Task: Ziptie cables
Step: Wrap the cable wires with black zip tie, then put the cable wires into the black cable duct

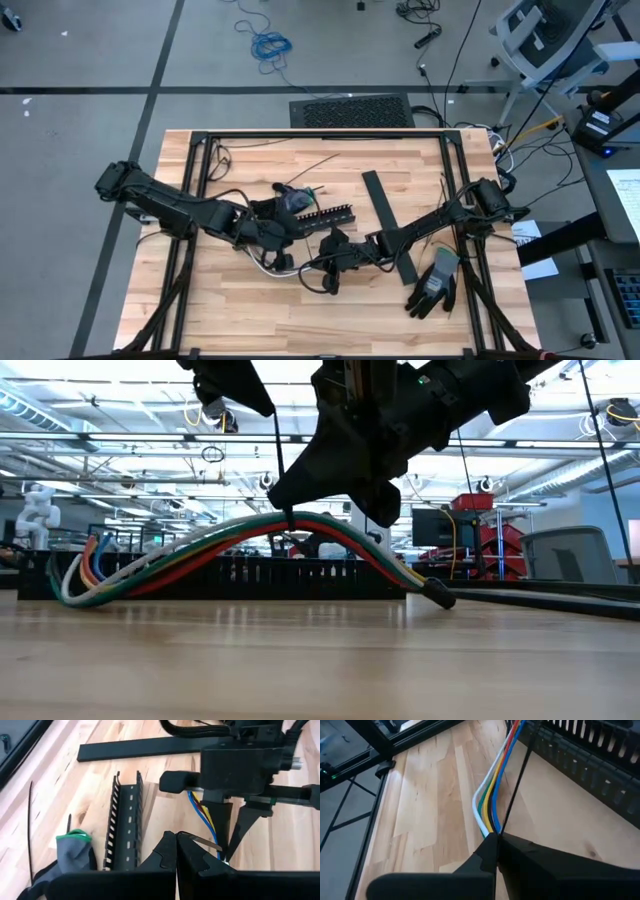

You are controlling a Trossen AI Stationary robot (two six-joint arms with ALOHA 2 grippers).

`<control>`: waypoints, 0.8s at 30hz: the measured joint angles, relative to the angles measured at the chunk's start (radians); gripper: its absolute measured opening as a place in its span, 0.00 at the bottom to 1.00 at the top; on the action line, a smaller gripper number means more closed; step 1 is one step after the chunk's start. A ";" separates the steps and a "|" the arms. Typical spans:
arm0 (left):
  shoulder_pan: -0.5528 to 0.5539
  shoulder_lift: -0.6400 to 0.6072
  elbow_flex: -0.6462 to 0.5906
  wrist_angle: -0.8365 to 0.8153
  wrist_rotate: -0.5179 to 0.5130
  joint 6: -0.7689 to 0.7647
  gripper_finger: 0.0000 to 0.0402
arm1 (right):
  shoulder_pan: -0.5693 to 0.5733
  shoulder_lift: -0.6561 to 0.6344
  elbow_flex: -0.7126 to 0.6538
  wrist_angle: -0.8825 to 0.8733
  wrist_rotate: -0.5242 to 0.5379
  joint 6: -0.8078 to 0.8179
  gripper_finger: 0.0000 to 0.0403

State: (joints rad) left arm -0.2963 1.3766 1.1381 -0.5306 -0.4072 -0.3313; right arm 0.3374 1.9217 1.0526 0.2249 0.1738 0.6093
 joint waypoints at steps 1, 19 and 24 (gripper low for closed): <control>0.001 0.000 0.000 0.001 0.001 0.005 0.00 | 0.000 0.000 0.000 0.000 0.013 0.007 0.00; 0.054 0.004 0.016 -0.057 0.076 0.057 0.43 | 0.021 -0.119 -0.006 -0.152 -0.012 0.057 0.49; 0.062 -0.032 0.017 -0.264 0.028 0.024 0.52 | 0.015 -0.290 -0.004 -0.432 0.086 -0.070 0.60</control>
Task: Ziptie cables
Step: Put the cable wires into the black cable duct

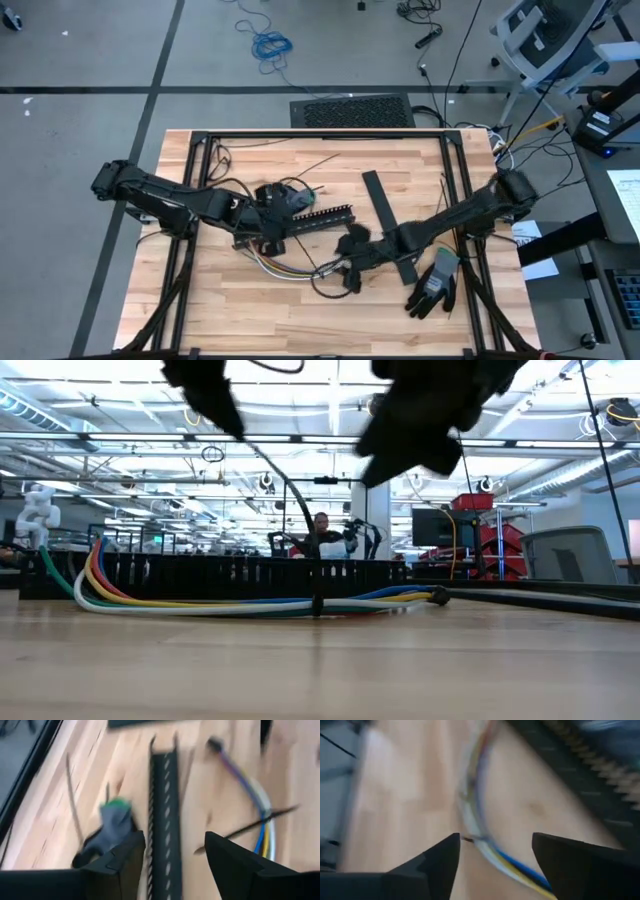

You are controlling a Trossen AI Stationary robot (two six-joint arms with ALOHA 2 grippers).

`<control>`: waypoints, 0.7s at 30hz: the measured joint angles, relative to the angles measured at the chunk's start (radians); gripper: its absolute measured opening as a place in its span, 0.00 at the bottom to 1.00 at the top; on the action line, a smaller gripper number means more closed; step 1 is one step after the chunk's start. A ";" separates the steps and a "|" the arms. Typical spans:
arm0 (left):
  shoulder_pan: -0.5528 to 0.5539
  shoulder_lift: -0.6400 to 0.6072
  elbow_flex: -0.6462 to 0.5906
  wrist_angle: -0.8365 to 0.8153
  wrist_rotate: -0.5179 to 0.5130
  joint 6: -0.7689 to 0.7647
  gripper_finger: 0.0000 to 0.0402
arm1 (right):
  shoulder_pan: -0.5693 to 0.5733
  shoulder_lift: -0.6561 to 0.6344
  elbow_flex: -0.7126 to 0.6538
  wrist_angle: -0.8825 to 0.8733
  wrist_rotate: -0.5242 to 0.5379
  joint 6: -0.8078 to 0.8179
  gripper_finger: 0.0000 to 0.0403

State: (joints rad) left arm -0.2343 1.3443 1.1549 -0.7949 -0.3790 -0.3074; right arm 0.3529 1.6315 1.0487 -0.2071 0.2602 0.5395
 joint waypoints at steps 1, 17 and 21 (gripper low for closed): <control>0.001 -0.006 0.000 -0.036 0.000 -0.027 0.52 | -0.006 -0.032 0.001 -0.076 0.035 -0.030 0.61; -0.105 -0.002 -0.230 0.074 0.458 -0.048 0.53 | -0.155 -0.148 -0.013 -0.500 -0.057 -0.306 0.63; -0.065 0.077 -0.229 0.083 0.637 0.039 0.53 | -0.170 -0.148 -0.053 -0.465 -0.079 -0.310 0.63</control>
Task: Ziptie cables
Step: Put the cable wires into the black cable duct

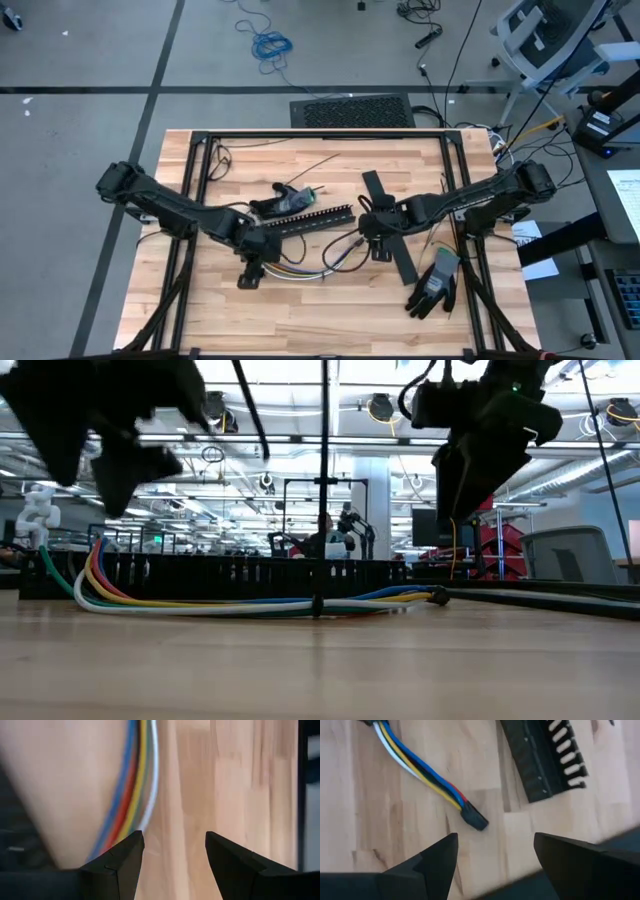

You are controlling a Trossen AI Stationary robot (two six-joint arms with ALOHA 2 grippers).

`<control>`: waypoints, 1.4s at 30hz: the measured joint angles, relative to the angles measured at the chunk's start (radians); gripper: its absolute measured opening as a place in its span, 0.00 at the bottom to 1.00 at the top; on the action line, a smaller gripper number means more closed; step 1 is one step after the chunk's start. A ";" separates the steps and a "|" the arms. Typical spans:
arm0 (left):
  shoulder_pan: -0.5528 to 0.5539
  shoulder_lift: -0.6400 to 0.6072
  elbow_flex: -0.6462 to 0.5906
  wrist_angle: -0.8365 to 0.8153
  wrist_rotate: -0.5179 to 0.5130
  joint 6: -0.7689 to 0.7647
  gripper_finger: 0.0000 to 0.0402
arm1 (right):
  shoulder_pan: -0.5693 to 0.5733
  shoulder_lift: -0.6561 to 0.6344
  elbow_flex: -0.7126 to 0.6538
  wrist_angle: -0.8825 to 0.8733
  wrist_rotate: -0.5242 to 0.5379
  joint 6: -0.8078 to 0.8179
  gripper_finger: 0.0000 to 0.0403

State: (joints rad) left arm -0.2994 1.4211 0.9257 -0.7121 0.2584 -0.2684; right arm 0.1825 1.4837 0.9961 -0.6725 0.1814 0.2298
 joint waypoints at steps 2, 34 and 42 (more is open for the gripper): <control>0.028 0.048 0.000 -0.003 0.088 0.030 0.53 | 0.002 0.000 -0.022 0.033 -0.004 0.017 0.63; 0.153 0.345 0.155 -0.073 0.133 0.194 0.53 | 0.036 0.000 -0.050 0.130 0.032 0.054 0.63; 0.160 0.345 0.158 0.081 0.053 0.015 0.53 | 0.033 0.000 -0.050 0.154 0.037 0.051 0.63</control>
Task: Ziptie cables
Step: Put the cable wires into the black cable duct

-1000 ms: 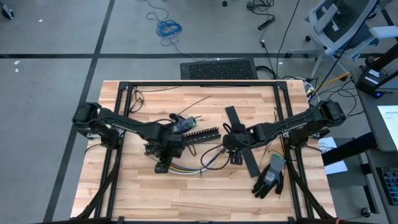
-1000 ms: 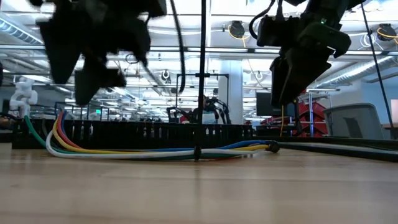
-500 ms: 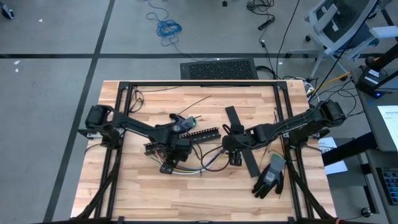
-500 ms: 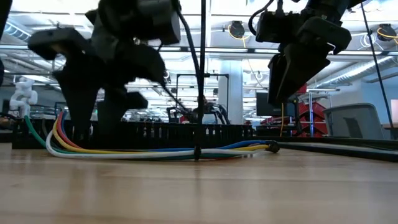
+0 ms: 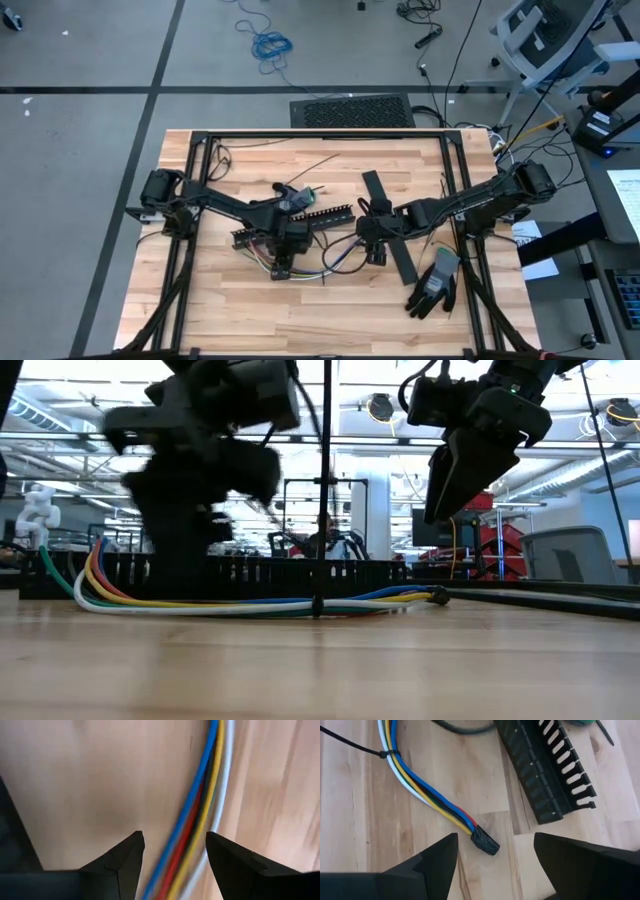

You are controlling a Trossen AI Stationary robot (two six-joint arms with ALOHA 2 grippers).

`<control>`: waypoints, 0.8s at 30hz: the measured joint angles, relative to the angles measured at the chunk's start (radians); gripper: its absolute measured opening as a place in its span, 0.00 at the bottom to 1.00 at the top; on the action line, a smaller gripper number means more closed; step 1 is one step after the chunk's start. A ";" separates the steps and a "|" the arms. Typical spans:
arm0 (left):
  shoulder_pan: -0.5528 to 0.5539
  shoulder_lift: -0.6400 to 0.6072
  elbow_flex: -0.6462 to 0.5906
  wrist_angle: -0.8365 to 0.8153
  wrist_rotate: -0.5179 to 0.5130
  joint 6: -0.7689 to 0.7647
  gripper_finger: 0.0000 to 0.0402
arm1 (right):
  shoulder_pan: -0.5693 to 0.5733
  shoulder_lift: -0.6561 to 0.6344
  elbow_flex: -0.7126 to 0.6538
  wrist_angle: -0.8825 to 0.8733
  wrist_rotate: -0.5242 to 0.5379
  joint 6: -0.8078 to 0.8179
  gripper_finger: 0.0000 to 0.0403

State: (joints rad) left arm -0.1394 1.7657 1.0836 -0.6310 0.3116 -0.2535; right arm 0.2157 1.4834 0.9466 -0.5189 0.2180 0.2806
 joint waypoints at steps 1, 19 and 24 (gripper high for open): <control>0.001 0.000 0.000 0.063 -0.014 0.000 0.53 | 0.000 0.000 0.000 0.002 0.000 0.001 0.63; 0.094 -0.001 0.167 -0.206 0.108 0.188 0.65 | 0.000 0.000 0.000 -0.005 0.000 0.051 0.63; 0.076 -0.015 0.173 -0.403 0.187 0.259 0.66 | 0.000 0.000 0.000 -0.005 0.002 0.056 0.63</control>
State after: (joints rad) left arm -0.0632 1.7505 1.2564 -1.0340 0.4986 0.0055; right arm 0.2157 1.4834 0.9466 -0.5237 0.2202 0.3368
